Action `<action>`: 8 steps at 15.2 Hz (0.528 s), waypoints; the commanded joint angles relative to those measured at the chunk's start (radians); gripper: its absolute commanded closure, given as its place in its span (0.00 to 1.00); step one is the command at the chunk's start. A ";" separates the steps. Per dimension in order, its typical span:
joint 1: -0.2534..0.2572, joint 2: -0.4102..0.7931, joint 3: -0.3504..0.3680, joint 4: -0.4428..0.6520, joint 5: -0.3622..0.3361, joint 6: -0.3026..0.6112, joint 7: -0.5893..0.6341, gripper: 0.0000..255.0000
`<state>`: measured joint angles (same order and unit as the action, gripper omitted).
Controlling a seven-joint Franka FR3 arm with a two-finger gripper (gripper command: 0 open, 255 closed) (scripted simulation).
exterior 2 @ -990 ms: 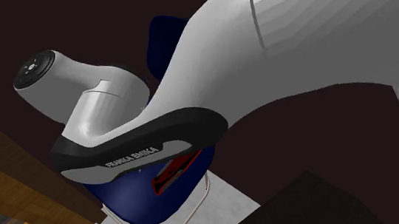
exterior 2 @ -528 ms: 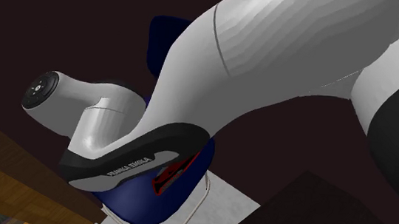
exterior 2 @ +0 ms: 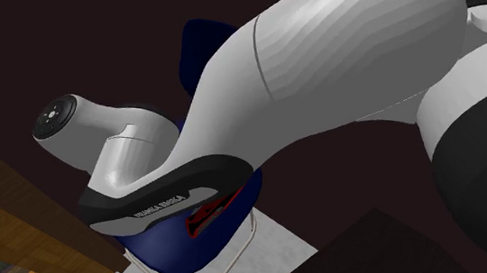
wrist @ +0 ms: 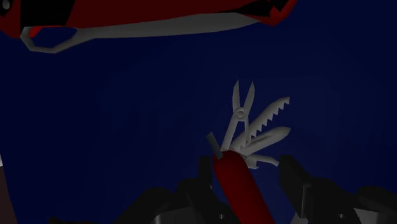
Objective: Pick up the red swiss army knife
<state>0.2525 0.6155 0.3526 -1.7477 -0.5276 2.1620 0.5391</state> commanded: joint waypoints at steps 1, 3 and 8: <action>0.000 0.000 0.000 0.000 0.000 0.000 0.000 1.00; 0.000 0.000 0.000 0.000 0.000 0.000 0.000 1.00; -0.006 -0.026 0.009 0.000 0.014 -0.024 -0.013 1.00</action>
<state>0.2482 0.5959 0.3591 -1.7490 -0.5176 2.1454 0.5300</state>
